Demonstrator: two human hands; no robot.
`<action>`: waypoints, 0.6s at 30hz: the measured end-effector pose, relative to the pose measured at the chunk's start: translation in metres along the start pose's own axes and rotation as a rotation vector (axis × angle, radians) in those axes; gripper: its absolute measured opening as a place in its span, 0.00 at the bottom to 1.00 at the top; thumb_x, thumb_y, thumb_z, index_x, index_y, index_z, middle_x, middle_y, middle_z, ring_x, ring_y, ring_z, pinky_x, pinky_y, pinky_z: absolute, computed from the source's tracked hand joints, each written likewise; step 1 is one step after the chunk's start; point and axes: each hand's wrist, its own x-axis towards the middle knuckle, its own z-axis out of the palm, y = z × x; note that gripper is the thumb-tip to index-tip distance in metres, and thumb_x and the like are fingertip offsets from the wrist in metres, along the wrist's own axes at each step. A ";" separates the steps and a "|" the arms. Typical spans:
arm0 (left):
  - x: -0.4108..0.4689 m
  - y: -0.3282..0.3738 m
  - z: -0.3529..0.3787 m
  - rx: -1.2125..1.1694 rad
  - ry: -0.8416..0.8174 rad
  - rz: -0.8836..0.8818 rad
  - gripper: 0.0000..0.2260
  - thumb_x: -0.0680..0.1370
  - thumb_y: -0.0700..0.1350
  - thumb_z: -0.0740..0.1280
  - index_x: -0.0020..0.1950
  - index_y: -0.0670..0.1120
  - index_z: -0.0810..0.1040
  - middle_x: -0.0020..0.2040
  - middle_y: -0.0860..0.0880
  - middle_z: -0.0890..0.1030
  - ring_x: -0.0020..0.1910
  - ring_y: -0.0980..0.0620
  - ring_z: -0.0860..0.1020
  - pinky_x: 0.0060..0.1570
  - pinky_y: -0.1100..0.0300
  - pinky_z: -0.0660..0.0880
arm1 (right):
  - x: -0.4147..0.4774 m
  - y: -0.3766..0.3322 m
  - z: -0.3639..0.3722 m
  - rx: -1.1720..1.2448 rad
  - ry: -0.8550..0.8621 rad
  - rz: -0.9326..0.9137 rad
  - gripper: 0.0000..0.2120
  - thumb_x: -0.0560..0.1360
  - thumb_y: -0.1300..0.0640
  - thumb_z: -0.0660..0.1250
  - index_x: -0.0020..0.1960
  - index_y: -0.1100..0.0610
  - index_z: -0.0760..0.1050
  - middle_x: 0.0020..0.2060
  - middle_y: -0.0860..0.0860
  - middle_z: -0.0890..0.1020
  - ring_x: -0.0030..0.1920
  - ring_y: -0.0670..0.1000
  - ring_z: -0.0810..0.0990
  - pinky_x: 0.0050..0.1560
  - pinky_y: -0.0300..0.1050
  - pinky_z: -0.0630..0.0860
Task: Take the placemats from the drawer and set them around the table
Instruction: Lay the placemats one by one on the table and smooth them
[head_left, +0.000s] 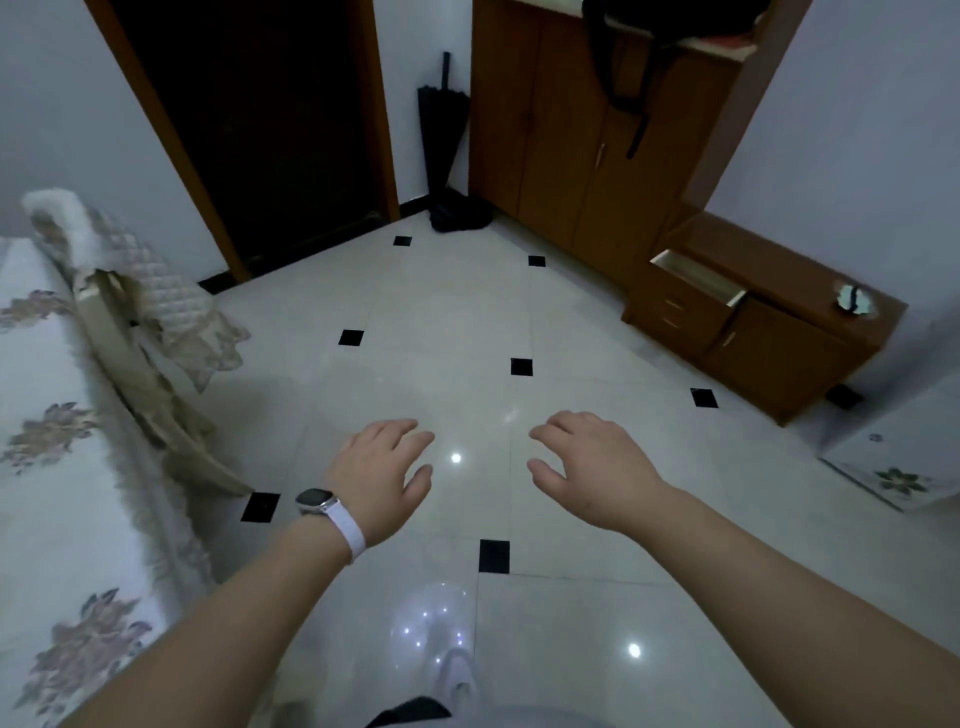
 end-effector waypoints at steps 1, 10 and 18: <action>0.012 -0.011 -0.006 -0.006 0.006 -0.018 0.22 0.73 0.54 0.57 0.59 0.45 0.81 0.59 0.43 0.81 0.57 0.41 0.78 0.54 0.46 0.75 | 0.018 -0.004 -0.004 0.001 0.002 -0.012 0.22 0.80 0.43 0.57 0.70 0.50 0.71 0.65 0.48 0.74 0.64 0.52 0.71 0.63 0.48 0.67; 0.074 -0.087 -0.020 -0.006 0.074 -0.175 0.22 0.73 0.54 0.57 0.57 0.44 0.82 0.58 0.42 0.81 0.56 0.40 0.79 0.53 0.47 0.76 | 0.168 -0.012 -0.009 0.002 -0.026 -0.156 0.22 0.79 0.42 0.57 0.69 0.50 0.72 0.63 0.47 0.75 0.63 0.52 0.72 0.62 0.49 0.68; 0.175 -0.145 -0.015 0.109 0.074 -0.287 0.20 0.73 0.53 0.60 0.59 0.46 0.80 0.58 0.44 0.81 0.53 0.41 0.79 0.48 0.50 0.76 | 0.320 0.018 0.004 0.035 -0.051 -0.289 0.21 0.79 0.42 0.58 0.67 0.49 0.73 0.62 0.47 0.76 0.61 0.52 0.73 0.59 0.48 0.68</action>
